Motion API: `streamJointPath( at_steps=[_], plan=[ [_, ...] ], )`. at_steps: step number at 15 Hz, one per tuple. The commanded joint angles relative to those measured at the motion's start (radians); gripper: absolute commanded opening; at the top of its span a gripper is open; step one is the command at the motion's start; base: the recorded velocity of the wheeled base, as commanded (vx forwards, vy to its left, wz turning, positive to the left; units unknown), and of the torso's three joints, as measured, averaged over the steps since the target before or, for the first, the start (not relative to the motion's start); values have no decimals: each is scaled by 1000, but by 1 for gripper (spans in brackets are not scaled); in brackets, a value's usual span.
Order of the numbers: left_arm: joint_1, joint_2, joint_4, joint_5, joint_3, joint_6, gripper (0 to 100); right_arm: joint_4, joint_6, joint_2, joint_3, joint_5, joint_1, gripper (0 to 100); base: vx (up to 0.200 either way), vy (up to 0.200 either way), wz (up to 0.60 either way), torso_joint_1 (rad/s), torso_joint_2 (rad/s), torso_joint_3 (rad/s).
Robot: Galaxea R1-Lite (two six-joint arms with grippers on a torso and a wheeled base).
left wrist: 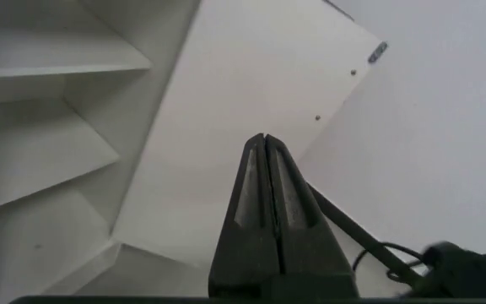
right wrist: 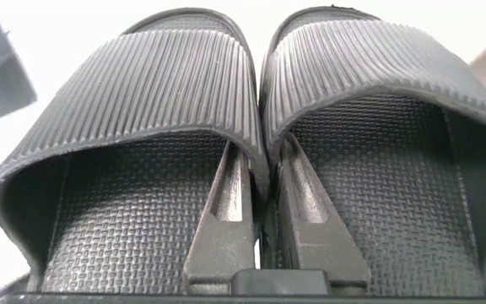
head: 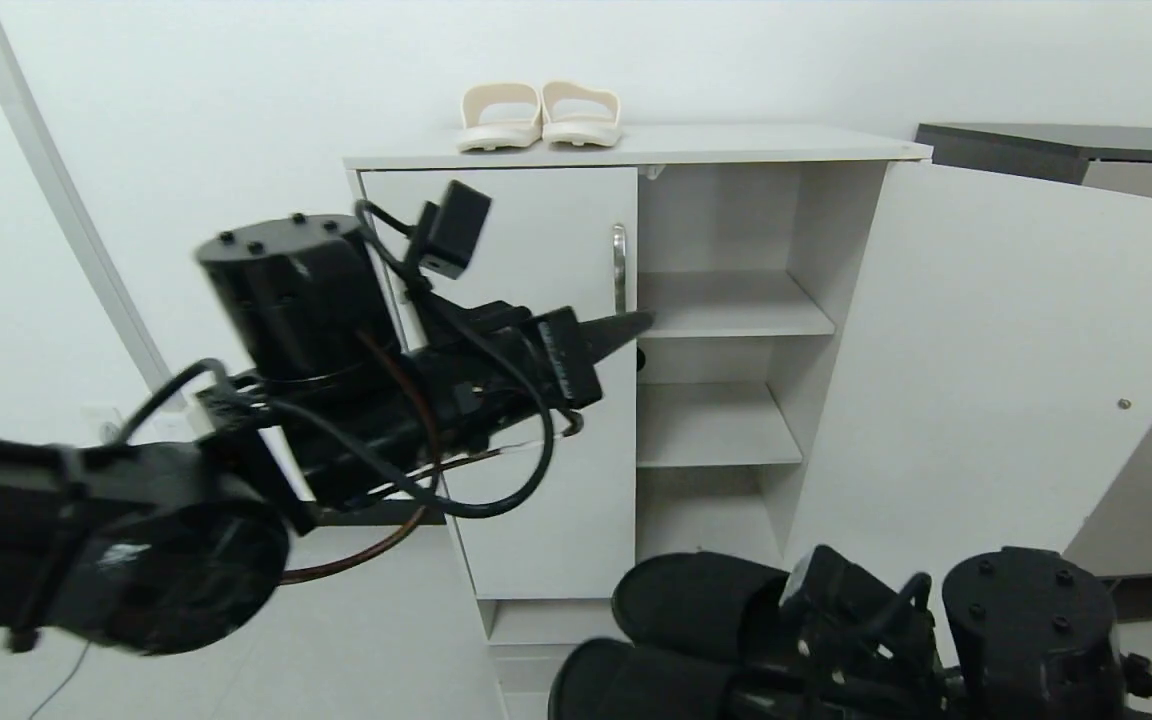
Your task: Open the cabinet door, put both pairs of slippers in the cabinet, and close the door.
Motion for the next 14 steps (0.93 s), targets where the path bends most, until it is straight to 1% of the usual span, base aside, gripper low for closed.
streamJointPath(
  at_steps=[1, 2, 3, 4, 5, 6, 7, 8, 9, 10, 11, 12, 13, 14],
  plan=[
    [110, -386, 178, 100, 216, 9, 0, 1, 67, 85, -100, -97, -20, 0, 0, 0, 0, 0, 0, 0],
    [126, -469, 244, 121, 253, 15, 0, 1, 82, 102, -120, -132, -28, 0, 0, 0, 0, 0, 0, 0],
    [165, -635, 369, 150, 311, 41, 0, 1, 115, 145, -154, -198, -36, 0, 0, 0, 0, 0, 0, 0],
    [184, -724, 434, 169, 330, 61, 0, 1, 125, 169, -175, -241, -37, 0, 0, 0, 0, 0, 0, 0],
    [210, -899, 585, 244, 353, 112, 0, -1, 133, 221, -224, -345, -46, 0, 0, 0, 0, 0, 0, 0],
    [222, -1014, 704, 316, 356, 119, 0, -1, 138, 247, -258, -407, -53, 0, 0, 0, 0, 0, 0, 0],
    [264, -1116, 818, 376, 356, 121, 0, -1, 151, 261, -286, -436, -62, 0, 0, 0, 0, 0, 0, 0],
    [345, -1202, 916, 396, 359, 121, 0, 1, 165, 270, -304, -447, -79, 0, 0, 0, 0, 0, 0, 0],
    [414, -1288, 1001, 397, 374, 124, 0, 1, 167, 286, -316, -459, -102, 0, 0, 0, 0, 0, 0, 0],
    [466, -1354, 1051, 409, 397, 139, 0, 1, 168, 307, -321, -477, -114, 0, 0, 0, 0, 0, 0, 0],
    [521, -1408, 1082, 445, 433, 176, 0, -1, 168, 319, -323, -490, -120, 0, 0, 0, 0, 0, 0, 0],
    [569, -1451, 1083, 482, 480, 219, 0, -1, 168, 327, -323, -491, -120, 0, 0, 0, 0, 0, 0, 0],
    [595, -1488, 1083, 495, 517, 245, 0, -1, 168, 329, -324, -493, -117, 0, 0, 0, 0, 0, 0, 0],
    [600, -1506, 1083, 495, 538, 253, 0, -1, 168, 329, -324, -493, -115, 0, 0, 0, 0, 0, 0, 0]
  ],
)
